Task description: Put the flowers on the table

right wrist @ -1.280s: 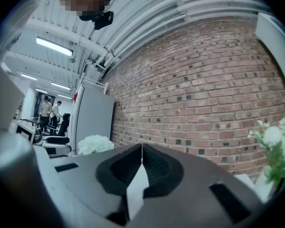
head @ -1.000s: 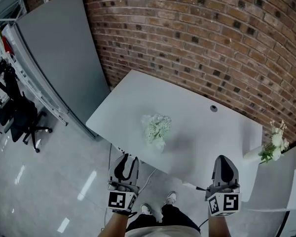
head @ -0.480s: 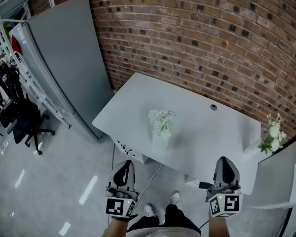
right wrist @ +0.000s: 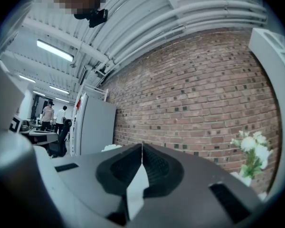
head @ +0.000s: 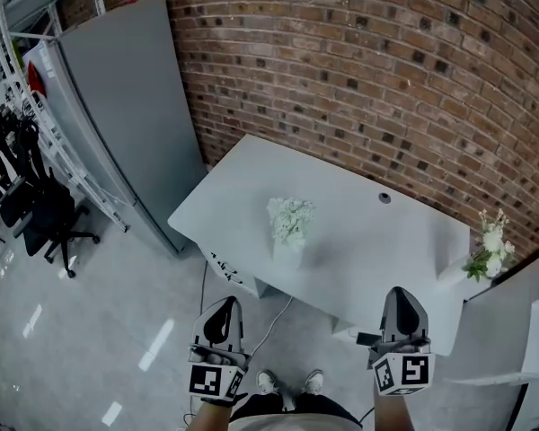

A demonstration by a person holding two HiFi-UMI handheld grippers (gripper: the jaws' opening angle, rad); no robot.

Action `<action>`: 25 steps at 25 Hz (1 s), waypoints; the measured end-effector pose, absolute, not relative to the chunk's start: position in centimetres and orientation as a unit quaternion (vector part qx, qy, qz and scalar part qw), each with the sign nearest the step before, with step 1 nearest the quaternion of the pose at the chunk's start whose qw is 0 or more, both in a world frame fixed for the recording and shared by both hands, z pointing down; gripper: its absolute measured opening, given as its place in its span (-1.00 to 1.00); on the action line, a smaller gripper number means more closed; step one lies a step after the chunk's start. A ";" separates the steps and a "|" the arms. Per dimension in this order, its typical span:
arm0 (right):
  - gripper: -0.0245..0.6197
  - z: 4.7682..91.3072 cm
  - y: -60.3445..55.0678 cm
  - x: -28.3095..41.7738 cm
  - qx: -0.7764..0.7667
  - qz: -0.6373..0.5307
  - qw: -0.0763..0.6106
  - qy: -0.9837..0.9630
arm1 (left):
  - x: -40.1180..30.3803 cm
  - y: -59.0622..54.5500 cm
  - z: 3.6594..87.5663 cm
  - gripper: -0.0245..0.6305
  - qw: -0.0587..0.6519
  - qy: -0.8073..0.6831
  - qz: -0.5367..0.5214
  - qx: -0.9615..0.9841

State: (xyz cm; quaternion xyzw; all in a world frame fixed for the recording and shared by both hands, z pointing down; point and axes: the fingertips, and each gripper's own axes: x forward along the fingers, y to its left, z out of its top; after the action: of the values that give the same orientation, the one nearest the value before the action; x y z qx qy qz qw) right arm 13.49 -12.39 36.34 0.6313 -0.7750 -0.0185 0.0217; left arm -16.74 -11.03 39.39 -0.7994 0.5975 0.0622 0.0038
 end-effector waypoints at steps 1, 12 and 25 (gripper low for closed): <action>-0.87 36.2 -12.6 13.7 0.629 -0.019 0.020 -0.777 | -16.3 -11.0 39.3 -0.91 0.003 0.598 0.063 -0.799; -0.87 36.0 -13.1 14.8 0.599 -0.021 0.013 -0.801 | -12.7 -9.3 39.4 -0.91 -0.002 0.598 0.063 -0.799; -0.88 36.4 -12.8 14.7 0.578 -0.012 0.016 -0.816 | -11.7 -8.4 38.7 -0.91 0.010 0.606 0.060 -0.793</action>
State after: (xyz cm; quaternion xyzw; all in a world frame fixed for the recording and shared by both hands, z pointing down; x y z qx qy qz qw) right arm 14.68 -12.80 36.40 0.5784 -0.8155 -0.0124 0.0157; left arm -11.72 -8.37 38.71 -0.7935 0.6055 0.0598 0.0102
